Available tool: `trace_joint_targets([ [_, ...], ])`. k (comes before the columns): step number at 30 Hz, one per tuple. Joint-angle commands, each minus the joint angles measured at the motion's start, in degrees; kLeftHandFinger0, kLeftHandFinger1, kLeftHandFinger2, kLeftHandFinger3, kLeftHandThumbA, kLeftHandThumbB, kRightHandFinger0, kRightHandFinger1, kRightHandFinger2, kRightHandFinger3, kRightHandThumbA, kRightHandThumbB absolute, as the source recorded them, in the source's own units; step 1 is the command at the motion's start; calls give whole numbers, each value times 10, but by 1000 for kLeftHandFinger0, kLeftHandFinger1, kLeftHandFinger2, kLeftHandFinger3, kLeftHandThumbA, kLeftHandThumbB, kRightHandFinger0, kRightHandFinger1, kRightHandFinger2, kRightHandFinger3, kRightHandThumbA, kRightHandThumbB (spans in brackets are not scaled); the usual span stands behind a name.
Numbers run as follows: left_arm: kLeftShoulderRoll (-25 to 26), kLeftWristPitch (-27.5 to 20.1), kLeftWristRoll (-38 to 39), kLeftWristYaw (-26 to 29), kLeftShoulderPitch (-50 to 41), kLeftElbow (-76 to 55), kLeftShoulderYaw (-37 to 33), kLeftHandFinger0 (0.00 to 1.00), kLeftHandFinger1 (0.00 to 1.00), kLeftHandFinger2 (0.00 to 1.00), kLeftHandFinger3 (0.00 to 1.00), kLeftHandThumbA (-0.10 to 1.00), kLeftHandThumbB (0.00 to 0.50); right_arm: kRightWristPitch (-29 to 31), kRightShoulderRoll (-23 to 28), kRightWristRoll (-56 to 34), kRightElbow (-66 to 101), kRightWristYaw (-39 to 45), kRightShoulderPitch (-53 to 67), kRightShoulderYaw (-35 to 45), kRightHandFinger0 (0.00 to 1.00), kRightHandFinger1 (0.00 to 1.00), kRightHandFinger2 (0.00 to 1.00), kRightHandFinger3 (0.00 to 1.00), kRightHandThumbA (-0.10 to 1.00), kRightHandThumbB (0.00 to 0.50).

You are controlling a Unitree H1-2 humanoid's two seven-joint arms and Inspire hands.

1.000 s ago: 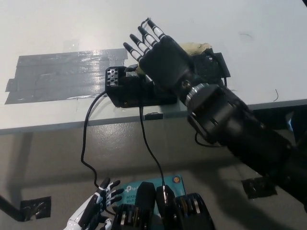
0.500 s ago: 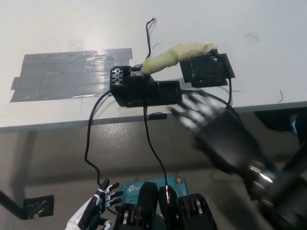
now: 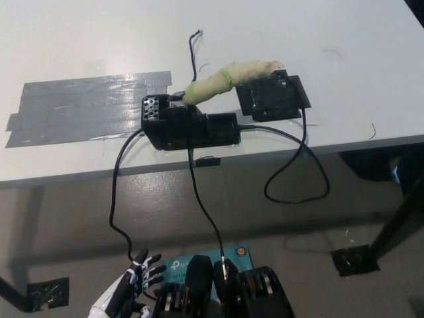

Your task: The robot uses its right hand to grab and lift the soldering gun kept on the middle of the table and puts it in its base

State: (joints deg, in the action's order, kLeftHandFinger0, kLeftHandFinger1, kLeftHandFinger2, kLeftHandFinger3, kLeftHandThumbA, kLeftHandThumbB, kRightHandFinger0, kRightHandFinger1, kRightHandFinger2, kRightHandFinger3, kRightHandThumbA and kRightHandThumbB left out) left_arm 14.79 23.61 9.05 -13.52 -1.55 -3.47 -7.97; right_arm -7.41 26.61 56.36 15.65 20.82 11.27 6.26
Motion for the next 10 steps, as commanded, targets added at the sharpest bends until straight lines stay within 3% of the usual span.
trace_joint_targets([
  [1, 48, -5, -41, 15, -7, 2, 24, 1000, 1000, 1000, 1000, 1000, 500, 66, -75, -344, -167, -105, 15, 195, 1000, 1000, 1000, 1000, 378, 351],
  [3, 49, 4, -34, 12, -3, 15, 27, 1000, 1000, 1000, 1000, 1000, 500, 56, -76, -344, -157, -88, 20, 198, 1000, 1000, 1000, 1000, 386, 353],
  [4, 49, 6, -32, 11, -2, 20, 28, 1000, 1000, 1000, 1000, 1000, 500, 58, -79, -362, -152, -74, 22, 205, 1000, 1000, 1000, 1000, 332, 351],
  [8, 52, 3, -40, 13, -1, 33, 29, 1000, 1000, 1000, 1000, 1000, 433, 89, -80, -369, -169, -71, 6, 207, 1000, 1000, 1000, 1000, 281, 342],
  [10, 53, 0, -44, 14, -4, 37, 27, 1000, 1000, 1000, 1000, 1000, 456, 99, -79, -362, -177, -72, 7, 206, 1000, 1000, 1000, 1000, 251, 323],
])
